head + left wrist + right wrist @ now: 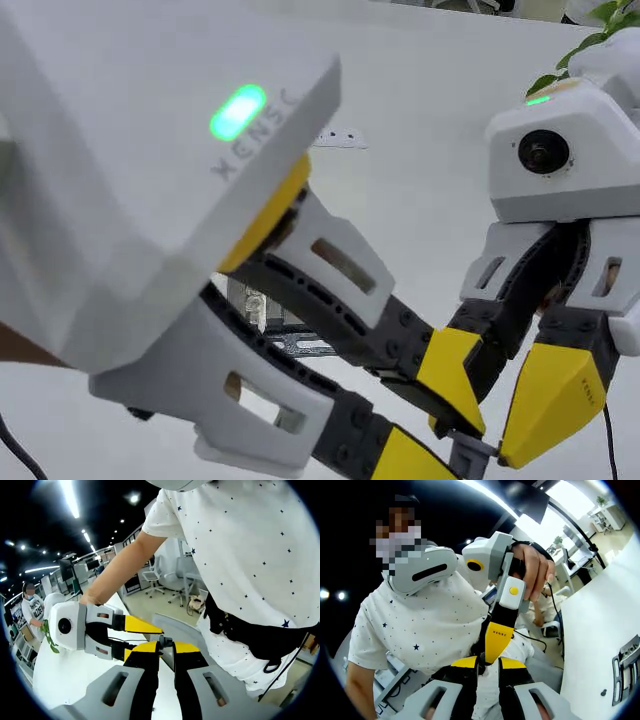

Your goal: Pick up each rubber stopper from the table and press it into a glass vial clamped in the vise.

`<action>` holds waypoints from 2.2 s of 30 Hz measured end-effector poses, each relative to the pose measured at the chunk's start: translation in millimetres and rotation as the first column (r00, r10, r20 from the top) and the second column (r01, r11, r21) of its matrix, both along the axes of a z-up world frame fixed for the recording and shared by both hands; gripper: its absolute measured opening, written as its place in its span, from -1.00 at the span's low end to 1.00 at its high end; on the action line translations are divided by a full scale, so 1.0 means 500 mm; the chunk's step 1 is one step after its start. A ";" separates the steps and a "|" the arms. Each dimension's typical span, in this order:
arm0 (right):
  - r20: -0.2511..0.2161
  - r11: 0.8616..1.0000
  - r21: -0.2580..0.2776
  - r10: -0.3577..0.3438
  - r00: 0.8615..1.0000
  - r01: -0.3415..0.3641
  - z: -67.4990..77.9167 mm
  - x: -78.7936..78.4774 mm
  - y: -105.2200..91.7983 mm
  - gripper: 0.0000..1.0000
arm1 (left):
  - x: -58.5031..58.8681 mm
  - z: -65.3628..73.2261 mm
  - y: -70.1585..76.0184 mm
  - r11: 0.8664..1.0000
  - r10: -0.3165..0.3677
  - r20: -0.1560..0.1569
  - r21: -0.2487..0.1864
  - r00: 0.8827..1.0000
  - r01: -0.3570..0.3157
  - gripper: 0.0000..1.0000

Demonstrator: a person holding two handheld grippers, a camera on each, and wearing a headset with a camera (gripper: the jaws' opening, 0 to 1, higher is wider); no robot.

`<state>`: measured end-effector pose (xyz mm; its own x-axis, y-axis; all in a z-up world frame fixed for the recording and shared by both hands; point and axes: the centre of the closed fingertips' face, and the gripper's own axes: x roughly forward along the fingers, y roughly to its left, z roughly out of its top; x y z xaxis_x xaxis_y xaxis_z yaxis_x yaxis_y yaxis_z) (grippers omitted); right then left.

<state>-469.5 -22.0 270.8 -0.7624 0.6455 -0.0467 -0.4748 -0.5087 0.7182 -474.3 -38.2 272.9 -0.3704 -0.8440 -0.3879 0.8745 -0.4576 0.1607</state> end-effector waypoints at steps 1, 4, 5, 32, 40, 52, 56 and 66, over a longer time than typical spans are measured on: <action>0.002 1.000 0.002 0.001 1.000 -0.001 0.000 -0.001 0.001 -0.80 | 0.001 -0.001 0.000 1.000 -0.002 -0.002 0.002 1.000 0.002 -0.87; 0.001 1.000 0.009 0.006 1.000 -0.006 0.003 -0.004 0.002 -0.82 | 0.002 -0.002 0.000 1.000 -0.011 -0.003 0.005 1.000 0.011 -0.87; 0.002 1.000 0.009 0.007 1.000 -0.008 0.003 -0.004 0.002 -0.82 | 0.001 -0.002 0.000 1.000 -0.013 -0.008 0.007 1.000 0.013 -0.87; 0.016 0.997 0.045 0.054 0.998 -0.055 0.010 -0.006 -0.007 -0.84 | -0.012 0.019 -0.007 0.990 -0.120 -0.042 0.067 0.992 0.123 -0.88; 0.025 0.997 0.052 0.061 0.998 -0.062 0.008 -0.010 -0.006 -0.86 | -0.017 0.020 -0.003 0.987 -0.141 -0.038 0.074 0.989 0.143 -0.88; 0.038 0.996 0.054 0.065 0.997 -0.067 0.008 -0.011 -0.007 -0.88 | -0.016 0.020 -0.002 0.986 -0.145 -0.044 0.074 0.989 0.148 -0.88; 0.035 0.996 0.050 0.066 0.997 -0.068 0.007 -0.012 -0.006 -0.87 | -0.016 0.018 -0.002 0.986 -0.145 -0.046 0.074 0.988 0.148 -0.88; 0.029 0.996 0.063 0.057 0.998 -0.059 0.011 -0.009 -0.006 -0.86 | -0.014 0.019 -0.002 0.987 -0.140 -0.051 0.068 0.989 0.143 -0.88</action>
